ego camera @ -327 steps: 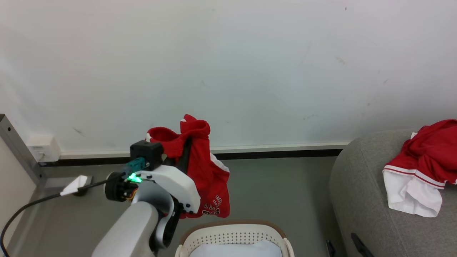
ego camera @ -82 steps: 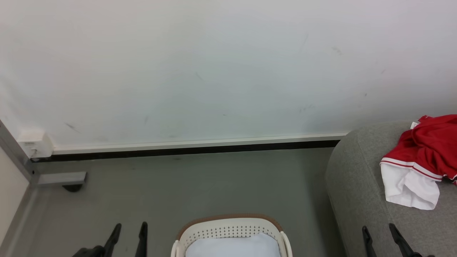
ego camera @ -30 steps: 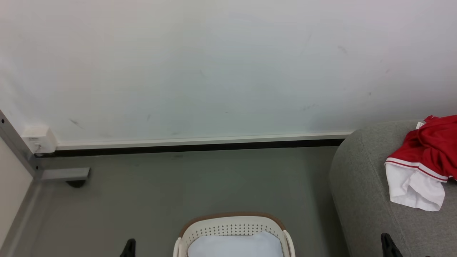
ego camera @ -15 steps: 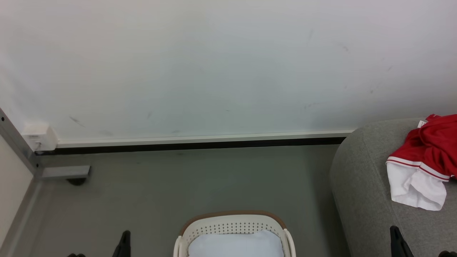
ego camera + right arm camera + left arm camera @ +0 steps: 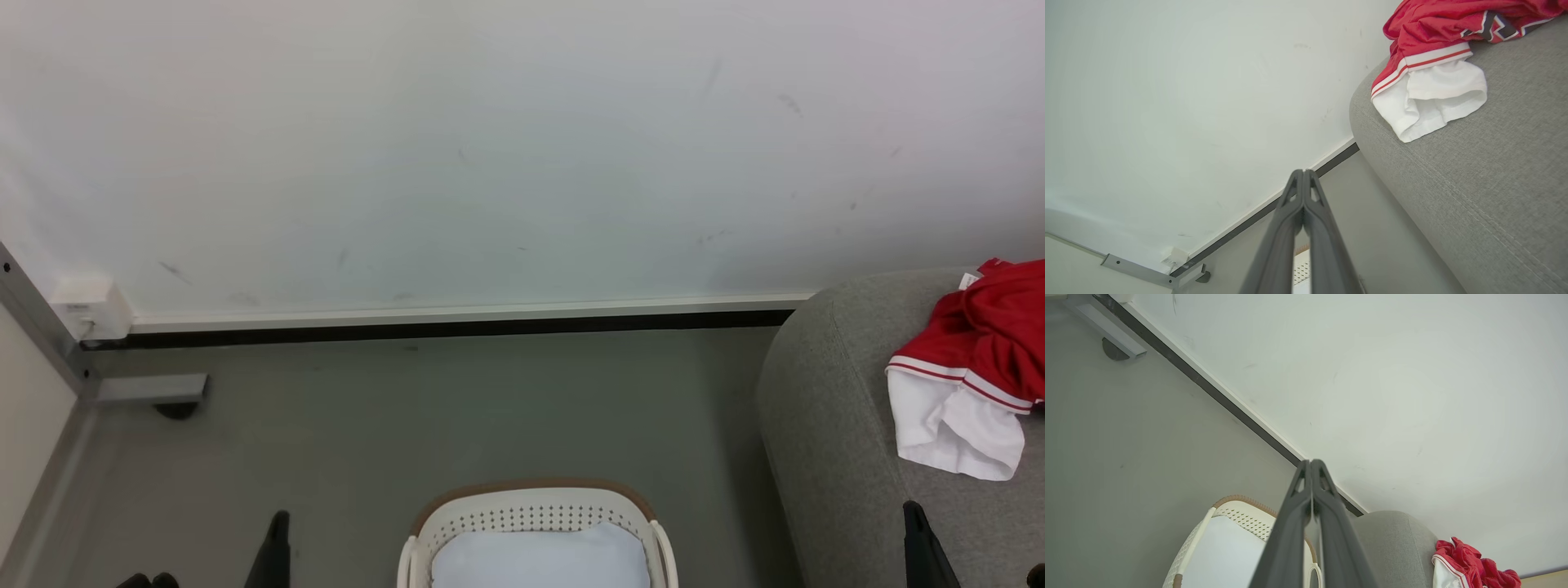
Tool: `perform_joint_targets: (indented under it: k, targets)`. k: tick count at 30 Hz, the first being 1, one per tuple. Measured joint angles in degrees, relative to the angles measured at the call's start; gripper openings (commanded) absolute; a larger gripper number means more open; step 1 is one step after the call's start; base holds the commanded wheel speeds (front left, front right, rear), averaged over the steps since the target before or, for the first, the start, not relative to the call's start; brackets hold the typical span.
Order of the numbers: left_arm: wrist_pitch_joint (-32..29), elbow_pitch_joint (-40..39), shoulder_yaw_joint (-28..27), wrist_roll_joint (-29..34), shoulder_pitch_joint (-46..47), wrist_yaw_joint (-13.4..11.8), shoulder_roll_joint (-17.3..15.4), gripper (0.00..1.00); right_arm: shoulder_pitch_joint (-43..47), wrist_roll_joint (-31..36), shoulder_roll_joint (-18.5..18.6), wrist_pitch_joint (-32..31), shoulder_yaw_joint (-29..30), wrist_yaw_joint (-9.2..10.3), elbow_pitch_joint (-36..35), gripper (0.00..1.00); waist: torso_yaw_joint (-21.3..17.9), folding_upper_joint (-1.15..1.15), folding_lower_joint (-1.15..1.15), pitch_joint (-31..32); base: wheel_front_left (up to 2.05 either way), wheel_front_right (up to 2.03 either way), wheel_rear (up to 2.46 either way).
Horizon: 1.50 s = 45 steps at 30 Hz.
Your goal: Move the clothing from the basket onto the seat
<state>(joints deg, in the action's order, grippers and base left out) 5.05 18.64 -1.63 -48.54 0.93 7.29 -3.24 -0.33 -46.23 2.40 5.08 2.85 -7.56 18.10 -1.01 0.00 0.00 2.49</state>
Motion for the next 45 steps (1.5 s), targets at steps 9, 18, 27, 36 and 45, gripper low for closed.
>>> perform_joint_targets:
  k: [9,18,27,36,45]
  targets:
    - [-1.58,-0.55,-0.70,-6.55,0.69,0.00,0.08,0.00,-0.80,-6.60,0.01,-1.68,0.60,0.00,-0.66,0.00,0.10,0.00,0.00,-0.28,0.00,0.00,0.00]
    - [-3.22,-1.11,-1.43,-12.05,1.31,0.00,0.15,0.00,-1.80,-12.45,0.02,-3.25,1.07,0.00,-1.25,0.00,0.21,0.00,0.00,-0.56,0.00,0.00,0.00]
    - [-4.56,-1.79,-1.93,-17.47,2.05,0.00,0.20,0.00,-2.16,-18.35,0.04,-4.60,1.43,0.00,-1.58,0.00,0.32,0.00,0.00,-0.84,0.00,0.00,0.00]
    - [-6.00,-2.26,-2.48,-21.94,2.59,0.00,0.25,0.00,-3.01,-23.24,0.07,-5.98,1.85,0.00,-2.05,0.00,0.42,0.00,0.00,-1.12,0.00,0.00,0.00]
    - [-7.08,-2.67,-3.02,-26.95,3.14,0.00,0.31,0.00,-3.41,-28.29,0.09,-7.13,2.27,0.00,-2.48,0.00,0.53,0.00,0.00,-1.40,0.00,0.00,0.00]
